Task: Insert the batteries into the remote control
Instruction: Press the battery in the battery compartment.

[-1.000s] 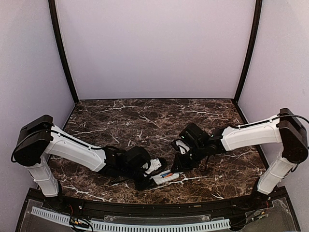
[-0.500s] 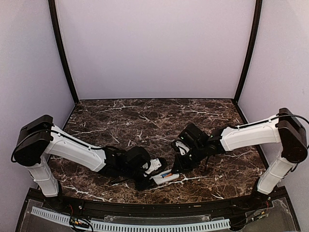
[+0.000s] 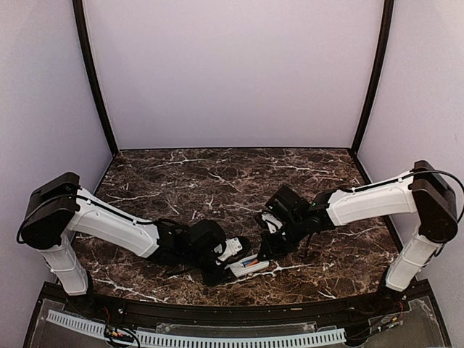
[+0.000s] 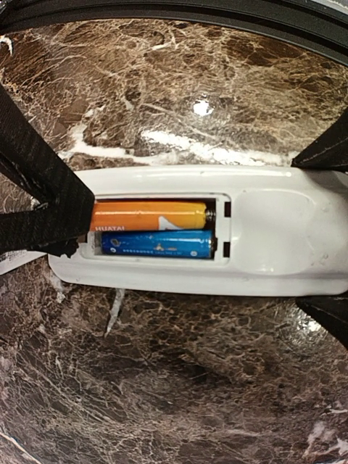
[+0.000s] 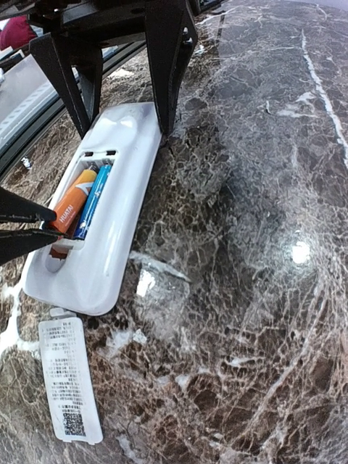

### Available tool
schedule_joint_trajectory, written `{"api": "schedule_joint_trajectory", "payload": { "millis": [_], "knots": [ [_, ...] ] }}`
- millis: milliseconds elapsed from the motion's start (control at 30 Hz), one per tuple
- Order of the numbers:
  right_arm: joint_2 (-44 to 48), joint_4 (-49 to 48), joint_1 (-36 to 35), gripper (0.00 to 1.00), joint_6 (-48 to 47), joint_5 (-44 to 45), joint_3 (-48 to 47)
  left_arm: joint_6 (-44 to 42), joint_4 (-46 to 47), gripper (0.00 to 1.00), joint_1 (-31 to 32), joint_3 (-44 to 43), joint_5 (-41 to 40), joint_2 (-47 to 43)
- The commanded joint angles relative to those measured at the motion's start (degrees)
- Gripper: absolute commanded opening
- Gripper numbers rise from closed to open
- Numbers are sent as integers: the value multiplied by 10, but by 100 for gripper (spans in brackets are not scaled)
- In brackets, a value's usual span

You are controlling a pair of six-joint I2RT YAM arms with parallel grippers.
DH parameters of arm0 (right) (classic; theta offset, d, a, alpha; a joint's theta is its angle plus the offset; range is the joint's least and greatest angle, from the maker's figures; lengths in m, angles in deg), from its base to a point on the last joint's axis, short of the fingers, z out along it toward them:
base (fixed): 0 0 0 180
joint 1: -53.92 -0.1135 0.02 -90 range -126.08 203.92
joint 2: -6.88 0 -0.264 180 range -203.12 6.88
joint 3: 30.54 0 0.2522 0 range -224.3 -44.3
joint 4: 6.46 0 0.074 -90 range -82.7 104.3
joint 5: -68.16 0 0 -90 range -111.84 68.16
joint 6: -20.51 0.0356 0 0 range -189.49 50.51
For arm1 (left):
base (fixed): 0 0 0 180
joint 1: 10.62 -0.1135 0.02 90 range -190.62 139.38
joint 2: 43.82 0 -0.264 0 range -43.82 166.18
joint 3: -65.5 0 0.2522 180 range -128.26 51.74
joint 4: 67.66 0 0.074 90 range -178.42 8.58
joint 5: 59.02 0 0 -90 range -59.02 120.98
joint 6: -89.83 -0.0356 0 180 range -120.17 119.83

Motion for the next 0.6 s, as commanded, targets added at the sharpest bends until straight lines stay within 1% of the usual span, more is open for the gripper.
{"api": "schedule_joint_trajectory", "payload": {
  "millis": [0,167,400,500,567],
  "knots": [
    [-9,-4,-8,2,-4,4,-6,6,-45,32,4,23,24,26],
    [-21,-17,-17,0,4,-6,-3,6,-45,32,4,23,23,27],
    [-37,-12,-37,0,13,0,-9,5,-44,32,4,24,22,27],
    [-49,23,-49,0,9,26,-29,5,-42,32,4,24,23,28],
    [-58,65,-59,1,1,61,-51,5,-42,31,4,24,23,28]
  ]
}}
